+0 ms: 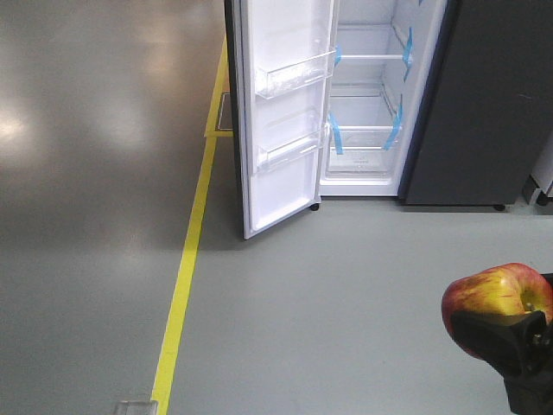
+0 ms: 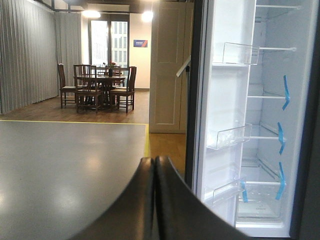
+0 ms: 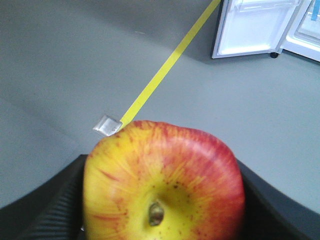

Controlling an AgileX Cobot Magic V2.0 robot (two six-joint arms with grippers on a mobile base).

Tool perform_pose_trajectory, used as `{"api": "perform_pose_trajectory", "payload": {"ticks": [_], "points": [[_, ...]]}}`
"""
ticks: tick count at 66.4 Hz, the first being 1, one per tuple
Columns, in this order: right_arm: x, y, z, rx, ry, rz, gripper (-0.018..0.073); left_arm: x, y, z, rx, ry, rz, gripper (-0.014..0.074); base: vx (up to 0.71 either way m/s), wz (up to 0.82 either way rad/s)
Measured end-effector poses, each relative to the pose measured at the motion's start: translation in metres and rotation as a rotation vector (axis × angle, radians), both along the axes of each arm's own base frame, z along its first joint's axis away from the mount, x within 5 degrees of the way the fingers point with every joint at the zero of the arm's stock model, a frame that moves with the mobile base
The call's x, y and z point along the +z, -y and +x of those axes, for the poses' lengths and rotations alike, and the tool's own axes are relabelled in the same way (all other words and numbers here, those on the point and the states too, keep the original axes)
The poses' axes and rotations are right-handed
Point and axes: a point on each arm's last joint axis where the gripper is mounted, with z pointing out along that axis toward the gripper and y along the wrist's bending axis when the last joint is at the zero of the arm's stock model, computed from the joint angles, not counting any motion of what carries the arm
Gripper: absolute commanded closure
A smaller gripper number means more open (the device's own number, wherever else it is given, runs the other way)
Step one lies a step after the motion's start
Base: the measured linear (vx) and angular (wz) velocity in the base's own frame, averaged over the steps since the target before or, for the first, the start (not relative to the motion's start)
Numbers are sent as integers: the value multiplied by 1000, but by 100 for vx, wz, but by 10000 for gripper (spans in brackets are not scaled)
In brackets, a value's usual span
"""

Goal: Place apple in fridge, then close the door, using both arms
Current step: 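Drive closer to the refrigerator's open door and shelves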

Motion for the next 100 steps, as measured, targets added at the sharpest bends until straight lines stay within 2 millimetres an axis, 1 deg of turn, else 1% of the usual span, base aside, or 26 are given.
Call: {"api": "perform_pose_trajectory", "payload": {"ticks": [100], "points": [[0, 0, 0, 0, 0, 0, 365, 0, 0, 0, 0, 0, 0, 602, 12, -1]]}}
